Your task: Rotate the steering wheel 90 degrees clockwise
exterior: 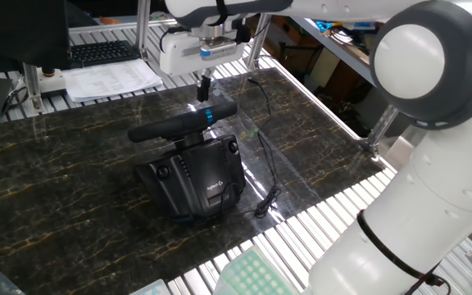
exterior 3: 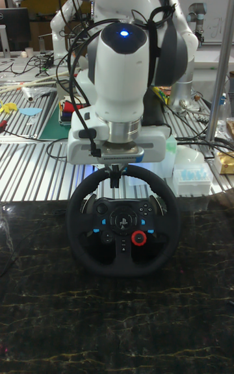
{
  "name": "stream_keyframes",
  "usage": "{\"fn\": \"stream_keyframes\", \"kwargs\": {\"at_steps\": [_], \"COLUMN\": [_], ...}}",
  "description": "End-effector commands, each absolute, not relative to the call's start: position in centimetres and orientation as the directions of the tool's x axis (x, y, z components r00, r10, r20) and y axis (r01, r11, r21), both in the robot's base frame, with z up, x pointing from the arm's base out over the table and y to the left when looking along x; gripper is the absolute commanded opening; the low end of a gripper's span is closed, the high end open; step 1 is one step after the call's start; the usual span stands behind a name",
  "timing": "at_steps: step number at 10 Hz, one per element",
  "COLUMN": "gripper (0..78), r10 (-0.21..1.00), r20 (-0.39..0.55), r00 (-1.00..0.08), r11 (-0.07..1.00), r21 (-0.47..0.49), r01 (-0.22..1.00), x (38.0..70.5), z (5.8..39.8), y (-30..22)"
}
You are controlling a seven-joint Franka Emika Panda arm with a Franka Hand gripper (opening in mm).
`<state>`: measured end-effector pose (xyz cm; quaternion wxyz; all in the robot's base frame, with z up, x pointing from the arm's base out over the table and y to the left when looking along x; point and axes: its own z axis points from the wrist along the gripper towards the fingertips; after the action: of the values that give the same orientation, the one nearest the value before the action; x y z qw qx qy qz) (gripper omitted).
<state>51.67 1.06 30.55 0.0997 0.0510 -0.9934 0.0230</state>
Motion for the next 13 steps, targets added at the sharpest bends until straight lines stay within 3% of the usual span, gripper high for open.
{"fn": "stream_keyframes", "kwargs": {"at_steps": [1, 13], "gripper": [0.0, 0.0], "r10": [-0.102, -0.134], "r20": [0.202, 0.213], "r00": [-0.974, -0.968], "r11": [0.994, 0.991], "r21": [-0.028, 0.019], "r01": [-0.109, -0.133], "x": [51.7, 55.2], "z": [30.7, 27.6], "y": [1.0, 4.1]}}
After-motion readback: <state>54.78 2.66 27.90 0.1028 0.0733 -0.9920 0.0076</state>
